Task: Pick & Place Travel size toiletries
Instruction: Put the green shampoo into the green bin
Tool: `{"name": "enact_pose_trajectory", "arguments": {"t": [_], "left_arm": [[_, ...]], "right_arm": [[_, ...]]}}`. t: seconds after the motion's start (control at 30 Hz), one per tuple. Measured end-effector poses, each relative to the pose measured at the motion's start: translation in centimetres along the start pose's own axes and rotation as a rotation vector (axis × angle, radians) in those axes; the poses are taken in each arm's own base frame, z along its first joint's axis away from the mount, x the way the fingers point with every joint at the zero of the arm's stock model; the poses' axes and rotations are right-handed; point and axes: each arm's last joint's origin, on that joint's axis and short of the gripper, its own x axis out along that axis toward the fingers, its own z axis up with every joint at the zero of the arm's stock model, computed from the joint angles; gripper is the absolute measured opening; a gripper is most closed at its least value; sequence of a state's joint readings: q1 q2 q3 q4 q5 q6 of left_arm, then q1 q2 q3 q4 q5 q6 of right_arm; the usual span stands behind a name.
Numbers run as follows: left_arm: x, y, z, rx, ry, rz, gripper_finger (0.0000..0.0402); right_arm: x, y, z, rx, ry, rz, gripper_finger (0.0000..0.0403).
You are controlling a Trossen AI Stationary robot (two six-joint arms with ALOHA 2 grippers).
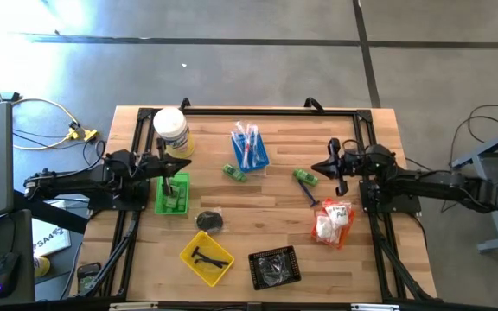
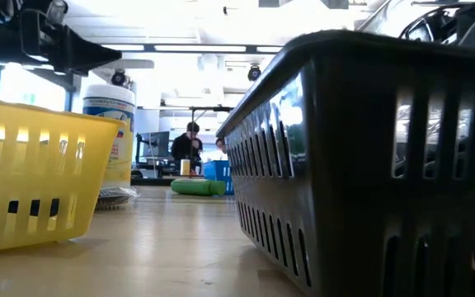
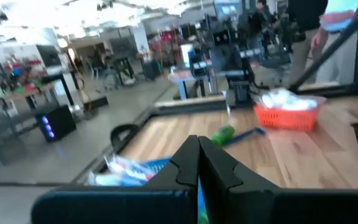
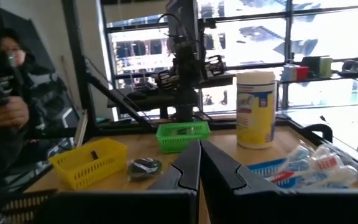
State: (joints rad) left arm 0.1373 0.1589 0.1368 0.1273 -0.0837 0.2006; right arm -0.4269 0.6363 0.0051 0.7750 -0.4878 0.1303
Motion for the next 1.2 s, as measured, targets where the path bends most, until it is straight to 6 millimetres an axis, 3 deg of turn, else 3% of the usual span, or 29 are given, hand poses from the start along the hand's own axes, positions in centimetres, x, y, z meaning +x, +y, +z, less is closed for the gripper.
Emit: {"name": "enact_pose_trajectory", "arguments": {"t": [0.2,0.4,0.6,1.03,1.2], "left_arm": [[-0.1,-0.3,-1.0,-0.031,0.103,-0.040,0.0000],[-0.1,-0.3,-1.1,0.039,0.109,-0.038,0.0000],[0.0,-0.2,-0.9,0.049,0.098,-0.036,0.0000],[0.0,-0.2,-0.6,0.041,0.065,-0.037,0.0000],[0.0,-0.2,-0.5,0.031,0.053,-0.049,0.0000]], "right_arm": [[0.6,0.2,-0.1,0.077,-0.005,-0.195,0.0002],[4.1,0.9,1.7,0.043,0.088,-0.239,0.0002],[6.6,1.1,2.0,-0.002,0.160,-0.286,0.0002],[6.9,1.0,1.5,-0.017,0.197,-0.281,0.0002],[7.1,0.6,1.1,0.046,0.415,-0.429,0.0002]]}}
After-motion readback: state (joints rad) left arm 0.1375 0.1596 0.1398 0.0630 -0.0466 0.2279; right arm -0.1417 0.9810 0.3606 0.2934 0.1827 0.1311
